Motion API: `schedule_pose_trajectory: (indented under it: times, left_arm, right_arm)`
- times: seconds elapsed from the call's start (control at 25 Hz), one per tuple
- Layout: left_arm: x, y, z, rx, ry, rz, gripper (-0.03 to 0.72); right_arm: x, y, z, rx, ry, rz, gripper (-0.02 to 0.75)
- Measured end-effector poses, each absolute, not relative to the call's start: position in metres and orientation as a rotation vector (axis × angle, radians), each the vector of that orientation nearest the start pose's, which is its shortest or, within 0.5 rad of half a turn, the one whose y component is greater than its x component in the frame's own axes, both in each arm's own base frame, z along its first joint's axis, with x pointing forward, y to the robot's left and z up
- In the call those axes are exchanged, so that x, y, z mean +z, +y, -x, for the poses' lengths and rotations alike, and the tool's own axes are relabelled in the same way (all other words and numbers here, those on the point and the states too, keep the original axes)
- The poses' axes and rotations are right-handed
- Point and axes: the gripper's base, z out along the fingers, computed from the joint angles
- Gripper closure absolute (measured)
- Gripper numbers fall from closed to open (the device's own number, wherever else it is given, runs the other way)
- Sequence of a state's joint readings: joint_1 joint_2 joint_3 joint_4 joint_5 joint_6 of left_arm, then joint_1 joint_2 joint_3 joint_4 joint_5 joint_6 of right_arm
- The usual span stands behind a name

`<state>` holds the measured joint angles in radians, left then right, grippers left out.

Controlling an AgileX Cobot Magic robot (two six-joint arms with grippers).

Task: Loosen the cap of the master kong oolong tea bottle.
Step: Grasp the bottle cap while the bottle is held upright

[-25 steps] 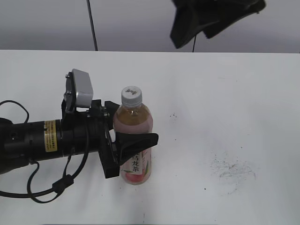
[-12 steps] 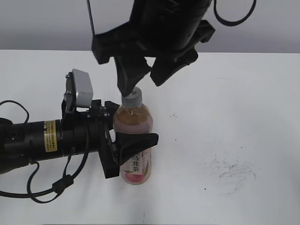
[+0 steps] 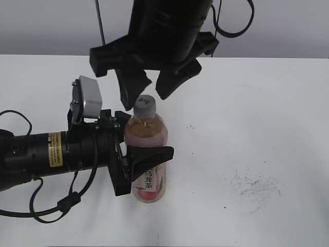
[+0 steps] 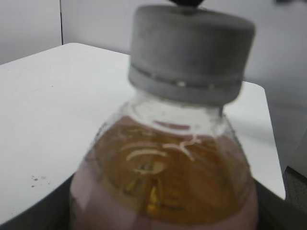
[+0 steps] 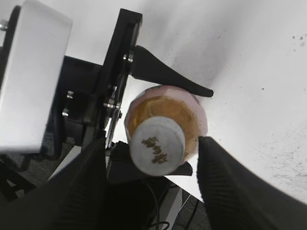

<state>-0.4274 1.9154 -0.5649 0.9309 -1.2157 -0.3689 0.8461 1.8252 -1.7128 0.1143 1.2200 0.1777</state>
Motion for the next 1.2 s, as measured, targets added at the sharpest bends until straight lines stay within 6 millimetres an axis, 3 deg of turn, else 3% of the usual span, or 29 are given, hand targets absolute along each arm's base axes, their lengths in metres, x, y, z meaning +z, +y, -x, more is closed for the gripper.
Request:
schedule_pose_trajectory:
  times: [0.4,0.48,0.6,0.76,0.92,1.2]
  left_arm:
    - [0.129,-0.181,-0.233,-1.021,1.540,-1.025,0.244]
    - [0.129,-0.181,-0.232,-1.021,1.539,-1.027,0.244]
    - [0.129,-0.181,-0.233,-1.020,1.540,-1.025,0.244]
    - [0.129,-0.181,-0.233,-1.019,1.540,-1.025,0.244]
    - [0.129,-0.181,-0.233,-1.018,1.539,-1.026,0.244]
    - [0.129,-0.181,-0.233,-1.019,1.538,-1.028,0.244]
  right_arm:
    - [0.297,0.303,-0.258,0.323,2.780,0.928,0.294]
    - [0.296,0.303,-0.259,0.304,2.776,0.931,0.332]
    - [0.296,0.303,-0.258,0.303,2.767,0.947,0.455]
    - [0.297,0.303,-0.258,0.291,2.736,1.015,0.456]
    - [0.297,0.304,-0.258,0.273,2.667,1.160,0.456]
    - [0.297,0.304,-0.258,0.212,2.387,1.612,0.461]
